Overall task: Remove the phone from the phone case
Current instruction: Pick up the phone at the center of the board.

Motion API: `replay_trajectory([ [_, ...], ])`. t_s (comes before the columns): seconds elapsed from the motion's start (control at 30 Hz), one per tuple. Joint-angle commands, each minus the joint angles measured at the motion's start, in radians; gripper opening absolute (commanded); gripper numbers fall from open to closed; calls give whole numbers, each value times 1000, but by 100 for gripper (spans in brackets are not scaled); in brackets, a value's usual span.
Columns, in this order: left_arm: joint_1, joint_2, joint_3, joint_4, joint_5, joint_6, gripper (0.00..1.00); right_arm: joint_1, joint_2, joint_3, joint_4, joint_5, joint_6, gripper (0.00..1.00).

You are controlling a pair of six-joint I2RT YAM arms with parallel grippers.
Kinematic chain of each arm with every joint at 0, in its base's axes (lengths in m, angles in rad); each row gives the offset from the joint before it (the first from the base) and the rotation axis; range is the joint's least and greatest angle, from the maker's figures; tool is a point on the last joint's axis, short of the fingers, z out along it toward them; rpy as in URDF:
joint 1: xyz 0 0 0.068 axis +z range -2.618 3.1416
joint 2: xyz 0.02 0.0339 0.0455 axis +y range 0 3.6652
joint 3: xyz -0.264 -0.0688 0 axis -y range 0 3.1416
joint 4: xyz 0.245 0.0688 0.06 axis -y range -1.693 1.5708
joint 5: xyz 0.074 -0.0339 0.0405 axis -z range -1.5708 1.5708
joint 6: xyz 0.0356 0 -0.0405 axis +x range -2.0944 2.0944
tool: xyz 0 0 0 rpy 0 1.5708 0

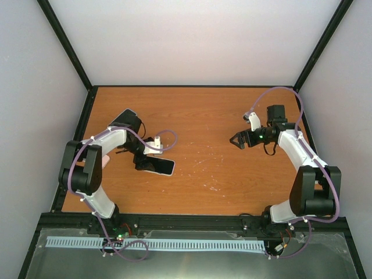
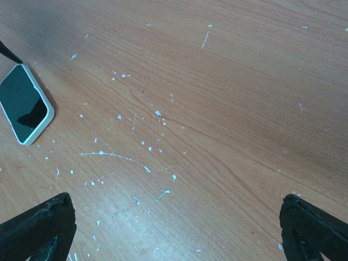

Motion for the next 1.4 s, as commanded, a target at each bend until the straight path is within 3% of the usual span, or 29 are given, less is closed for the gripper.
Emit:
replay_trajectory([
  [0.0, -21, 40, 45, -25, -3, 74, 100, -6, -4, -3, 7, -23, 21, 100],
  [0.6, -79, 91, -68, 106, -88, 103, 99, -7, 40, 59, -27, -44, -9, 100],
  [0.83, -91, 106, -55, 107, -88, 73, 81, -6, 35, 44, 67, -71, 85, 100],
  [1.03, -91, 79, 62, 161, 46, -145, 67, -6, 35, 41, 171, -137, 262, 100],
  [1.17, -94, 29, 98, 308, 118, -365, 64, 0, 37, 52, 267, -167, 368, 100],
  [1.37, -125, 3, 156, 556, 55, -700, 63, 61, 101, 139, 294, -196, 497, 100],
])
